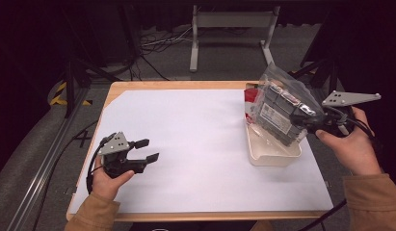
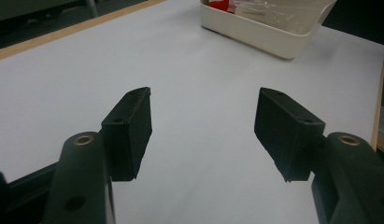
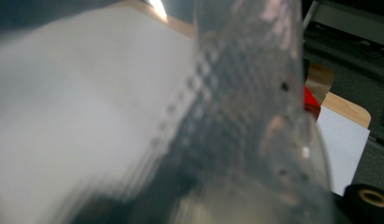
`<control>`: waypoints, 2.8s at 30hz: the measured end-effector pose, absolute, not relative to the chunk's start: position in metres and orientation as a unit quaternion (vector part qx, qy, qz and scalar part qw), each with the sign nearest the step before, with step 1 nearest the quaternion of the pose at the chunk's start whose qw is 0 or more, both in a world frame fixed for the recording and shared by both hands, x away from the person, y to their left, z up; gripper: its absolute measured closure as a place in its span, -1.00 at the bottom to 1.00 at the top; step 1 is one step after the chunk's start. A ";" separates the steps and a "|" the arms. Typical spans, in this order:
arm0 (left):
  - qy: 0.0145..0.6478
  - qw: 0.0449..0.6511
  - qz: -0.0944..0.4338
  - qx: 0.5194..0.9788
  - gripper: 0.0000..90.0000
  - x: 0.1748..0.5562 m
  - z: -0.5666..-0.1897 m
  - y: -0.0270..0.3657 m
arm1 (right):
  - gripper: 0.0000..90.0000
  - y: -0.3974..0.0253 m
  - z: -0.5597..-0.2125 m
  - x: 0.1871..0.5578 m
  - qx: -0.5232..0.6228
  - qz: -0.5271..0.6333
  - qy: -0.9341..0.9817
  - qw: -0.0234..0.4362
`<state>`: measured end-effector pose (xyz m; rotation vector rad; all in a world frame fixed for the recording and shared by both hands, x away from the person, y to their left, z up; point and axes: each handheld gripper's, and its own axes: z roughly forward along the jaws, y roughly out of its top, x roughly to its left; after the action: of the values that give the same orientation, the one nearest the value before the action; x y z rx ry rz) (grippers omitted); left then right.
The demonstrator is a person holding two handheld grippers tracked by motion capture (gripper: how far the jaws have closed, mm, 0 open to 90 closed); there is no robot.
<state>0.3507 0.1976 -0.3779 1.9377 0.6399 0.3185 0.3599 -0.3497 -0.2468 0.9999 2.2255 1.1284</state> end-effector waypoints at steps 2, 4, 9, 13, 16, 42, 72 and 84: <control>0.265 0.513 0.133 0.806 -0.17 0.351 -0.378 0.197 | 0.69 -0.348 -0.242 0.357 0.361 0.407 0.809 0.223; 0.266 0.513 0.133 0.805 -0.17 0.350 -0.378 0.197 | 0.69 -0.345 -0.239 0.356 0.361 0.400 0.812 0.224; 0.267 0.512 0.132 0.806 -0.17 0.350 -0.378 0.198 | 0.69 -0.331 -0.242 0.361 0.370 0.370 0.824 0.218; 0.265 0.513 0.134 0.806 -0.17 0.351 -0.378 0.199 | 0.69 -0.321 -0.248 0.366 0.377 0.344 0.831 0.220; 0.265 0.513 0.134 0.806 -0.17 0.351 -0.378 0.199 | 0.69 -0.318 -0.255 0.372 0.379 0.338 0.835 0.209; 0.263 0.513 0.135 0.806 -0.17 0.349 -0.377 0.196 | 0.69 -0.328 -0.283 0.390 0.424 0.319 0.835 0.146; 0.267 0.518 0.132 0.802 -0.19 0.337 -0.375 0.207 | -0.39 -0.377 -0.302 0.327 0.404 0.489 0.723 0.273; 0.264 0.524 0.129 0.800 -0.22 0.321 -0.377 0.221 | -0.39 -0.364 -0.330 0.296 0.349 0.522 0.734 0.260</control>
<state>0.3206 0.2212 -0.3766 1.9139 0.6321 0.3096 0.2961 -0.3639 -0.3295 0.9464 1.9865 1.4125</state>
